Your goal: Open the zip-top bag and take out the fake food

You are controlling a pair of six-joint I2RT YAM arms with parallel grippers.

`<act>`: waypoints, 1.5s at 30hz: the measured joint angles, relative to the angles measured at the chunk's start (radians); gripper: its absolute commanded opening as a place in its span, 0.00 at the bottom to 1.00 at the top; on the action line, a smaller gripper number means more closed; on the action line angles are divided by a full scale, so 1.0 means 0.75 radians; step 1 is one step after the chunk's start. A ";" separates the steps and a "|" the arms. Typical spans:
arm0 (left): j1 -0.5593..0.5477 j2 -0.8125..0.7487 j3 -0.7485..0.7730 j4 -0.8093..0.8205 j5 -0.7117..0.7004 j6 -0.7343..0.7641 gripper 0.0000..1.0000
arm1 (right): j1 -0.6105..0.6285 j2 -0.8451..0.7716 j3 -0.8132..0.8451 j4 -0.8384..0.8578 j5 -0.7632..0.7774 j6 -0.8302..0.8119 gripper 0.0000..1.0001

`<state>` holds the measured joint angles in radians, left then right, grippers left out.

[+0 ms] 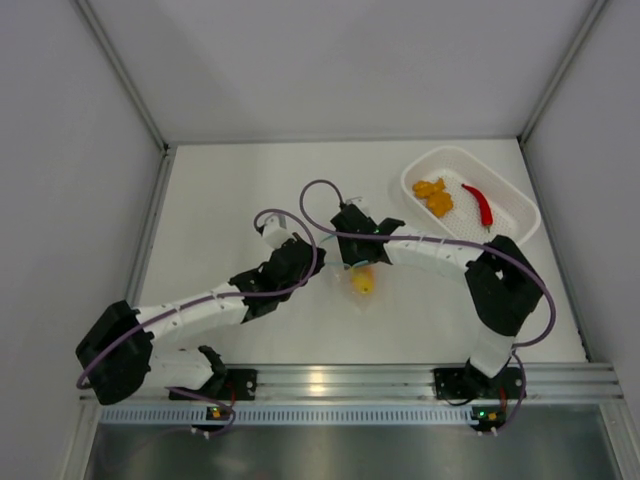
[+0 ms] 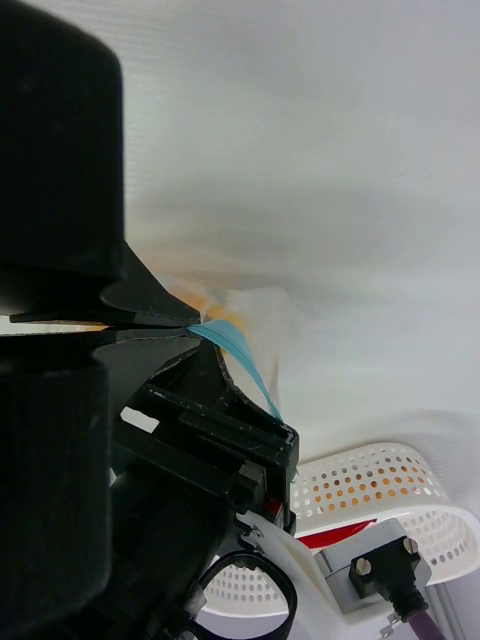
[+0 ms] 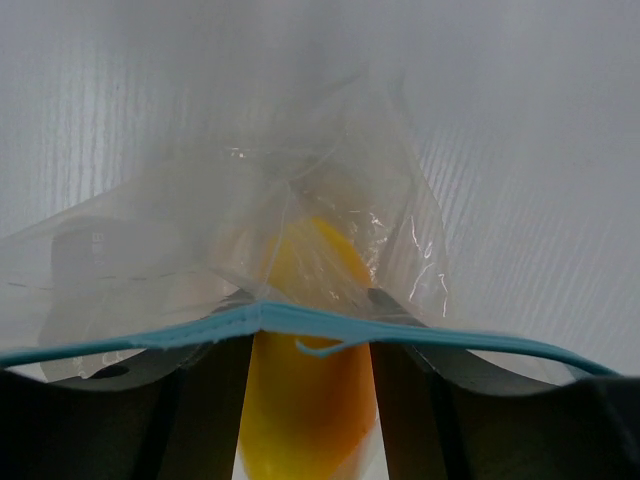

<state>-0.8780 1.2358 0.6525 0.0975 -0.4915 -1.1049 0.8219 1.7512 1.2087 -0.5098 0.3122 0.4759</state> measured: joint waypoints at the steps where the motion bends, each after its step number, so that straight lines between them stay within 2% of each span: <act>1: 0.000 0.005 0.001 0.000 0.000 0.002 0.00 | 0.000 0.009 -0.002 0.003 -0.001 0.000 0.50; 9: -0.003 0.017 0.004 -0.003 0.001 0.011 0.00 | 0.000 0.081 -0.006 0.026 -0.030 0.009 0.55; 12: -0.003 0.017 0.004 -0.005 0.000 0.013 0.00 | 0.000 0.099 -0.008 0.032 -0.047 0.012 0.60; 17: -0.007 0.017 0.004 -0.009 0.001 0.021 0.00 | 0.000 0.101 -0.027 0.036 -0.073 0.018 0.61; 19: -0.009 0.019 0.004 -0.009 0.001 0.024 0.00 | 0.000 0.100 -0.033 0.040 -0.078 0.019 0.59; 24: -0.010 0.023 0.006 -0.010 0.000 0.026 0.00 | 0.000 0.091 -0.052 0.050 -0.082 0.023 0.33; 38: -0.010 0.003 0.010 -0.010 0.007 0.060 0.00 | 0.000 -0.001 -0.076 0.064 -0.095 0.034 0.27; 45: -0.014 -0.010 0.101 -0.012 0.066 0.169 0.00 | 0.001 -0.131 -0.076 0.070 -0.116 0.033 0.25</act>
<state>-0.8883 1.2285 0.7284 0.0887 -0.4423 -0.9779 0.8223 1.6531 1.1519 -0.4576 0.2249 0.5003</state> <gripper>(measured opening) 0.019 0.529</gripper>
